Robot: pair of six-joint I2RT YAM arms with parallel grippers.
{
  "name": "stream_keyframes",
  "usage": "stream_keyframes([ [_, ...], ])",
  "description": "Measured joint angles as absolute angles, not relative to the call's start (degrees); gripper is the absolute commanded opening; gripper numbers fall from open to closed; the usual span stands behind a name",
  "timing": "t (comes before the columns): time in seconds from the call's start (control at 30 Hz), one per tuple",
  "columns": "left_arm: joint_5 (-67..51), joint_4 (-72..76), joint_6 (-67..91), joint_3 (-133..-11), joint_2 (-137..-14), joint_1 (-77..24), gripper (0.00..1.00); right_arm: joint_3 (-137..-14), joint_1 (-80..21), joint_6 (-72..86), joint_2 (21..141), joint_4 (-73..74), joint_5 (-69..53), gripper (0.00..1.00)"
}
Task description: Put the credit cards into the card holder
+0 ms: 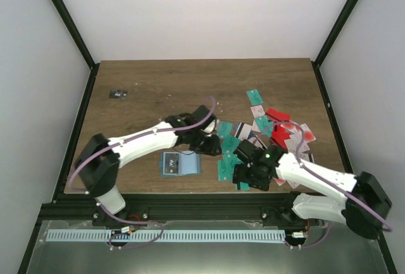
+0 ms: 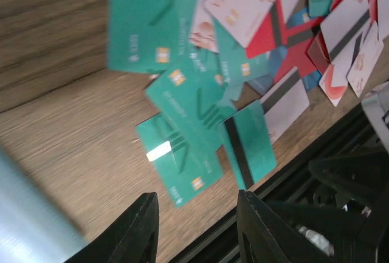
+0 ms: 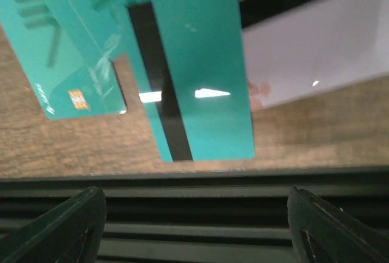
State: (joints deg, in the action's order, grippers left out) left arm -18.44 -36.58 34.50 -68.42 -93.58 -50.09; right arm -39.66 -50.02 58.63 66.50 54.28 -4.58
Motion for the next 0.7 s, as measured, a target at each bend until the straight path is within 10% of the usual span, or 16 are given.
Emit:
stream_keyframes([
  [0.7,-26.57,-34.81,30.00,-87.39,-120.27,-55.61,0.36,-13.32,-42.85,76.64,35.81,38.94,-21.34,0.92],
])
